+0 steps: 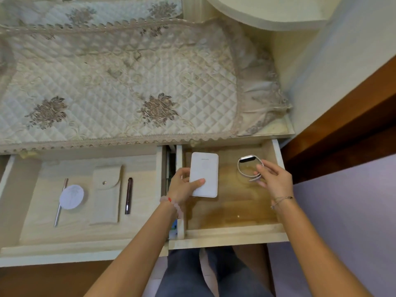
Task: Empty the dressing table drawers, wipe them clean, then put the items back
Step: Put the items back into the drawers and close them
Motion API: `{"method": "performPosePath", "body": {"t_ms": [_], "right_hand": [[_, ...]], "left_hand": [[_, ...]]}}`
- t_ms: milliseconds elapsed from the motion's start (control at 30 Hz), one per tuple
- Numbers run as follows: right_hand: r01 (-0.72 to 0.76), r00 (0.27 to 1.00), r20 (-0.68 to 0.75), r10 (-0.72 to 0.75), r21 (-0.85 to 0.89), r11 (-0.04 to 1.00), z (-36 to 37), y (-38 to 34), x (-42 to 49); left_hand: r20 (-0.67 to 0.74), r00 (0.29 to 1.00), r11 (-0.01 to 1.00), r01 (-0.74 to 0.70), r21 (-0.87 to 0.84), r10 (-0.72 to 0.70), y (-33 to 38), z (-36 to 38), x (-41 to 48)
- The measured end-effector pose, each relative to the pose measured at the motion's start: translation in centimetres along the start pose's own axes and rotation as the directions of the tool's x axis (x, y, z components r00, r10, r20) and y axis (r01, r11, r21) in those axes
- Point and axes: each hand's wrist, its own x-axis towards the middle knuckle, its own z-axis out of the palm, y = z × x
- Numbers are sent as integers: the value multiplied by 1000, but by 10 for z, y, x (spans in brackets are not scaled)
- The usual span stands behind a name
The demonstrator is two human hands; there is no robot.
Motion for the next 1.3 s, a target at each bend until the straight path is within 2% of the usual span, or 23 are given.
{"method": "performPosePath", "body": {"t_ms": [133, 333, 533, 733, 867, 1000, 1300], "right_hand": [[-63, 997, -35, 62, -14, 998, -16, 22, 15], [-171, 985, -37, 169, -60, 983, -19, 57, 38], [-319, 946, -50, 320, 12, 948, -10, 84, 53], [-374, 923, -68, 379, 70, 925, -8, 100, 54], [-364, 927, -101, 363, 1, 931, -10, 108, 55], [-326, 942, -120, 313, -113, 939, -10, 110, 56], [-277, 959, -149, 242, -303, 912, -11, 116, 55]], "left_hand": [[-20, 995, 995, 100, -8, -100, -15, 23, 12], [-121, 961, 968, 246, -48, -250, -38, 41, 35], [-170, 938, 953, 294, -76, -303, -56, 43, 47], [-181, 927, 944, 324, -53, -329, -63, 43, 55], [-186, 940, 956, 292, 1, -287, -66, 43, 56], [-209, 964, 972, 194, 134, -164, -68, 45, 56], [-273, 962, 929, 124, 348, -26, -70, 47, 52]]}}
